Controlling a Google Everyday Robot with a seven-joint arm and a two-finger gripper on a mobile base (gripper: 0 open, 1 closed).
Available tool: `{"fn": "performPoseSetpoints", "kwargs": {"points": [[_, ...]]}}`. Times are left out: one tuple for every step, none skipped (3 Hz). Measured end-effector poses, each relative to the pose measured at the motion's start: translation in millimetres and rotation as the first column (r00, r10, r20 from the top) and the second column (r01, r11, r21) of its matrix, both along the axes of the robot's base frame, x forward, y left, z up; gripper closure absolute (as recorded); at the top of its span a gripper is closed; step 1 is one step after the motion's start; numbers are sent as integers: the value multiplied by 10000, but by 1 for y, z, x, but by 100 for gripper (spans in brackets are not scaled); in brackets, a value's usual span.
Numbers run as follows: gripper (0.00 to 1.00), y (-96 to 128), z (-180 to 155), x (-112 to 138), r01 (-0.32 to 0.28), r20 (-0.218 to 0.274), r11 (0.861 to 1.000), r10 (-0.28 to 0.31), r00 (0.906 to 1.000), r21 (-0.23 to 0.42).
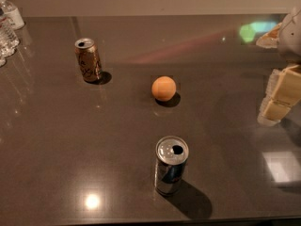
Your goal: Knock redbull can over
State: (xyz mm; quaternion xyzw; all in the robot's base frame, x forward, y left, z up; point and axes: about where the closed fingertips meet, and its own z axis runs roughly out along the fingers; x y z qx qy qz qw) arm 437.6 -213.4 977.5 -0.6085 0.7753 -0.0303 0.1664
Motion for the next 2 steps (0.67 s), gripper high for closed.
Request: {"fn": "performPoseSetpoints", "kwargs": {"points": [[0, 15, -7, -7, -505, -72, 9975, 509, 9987, 490], [0, 41, -20, -22, -1220, -109, 9846, 1243, 9922, 1251]]}}
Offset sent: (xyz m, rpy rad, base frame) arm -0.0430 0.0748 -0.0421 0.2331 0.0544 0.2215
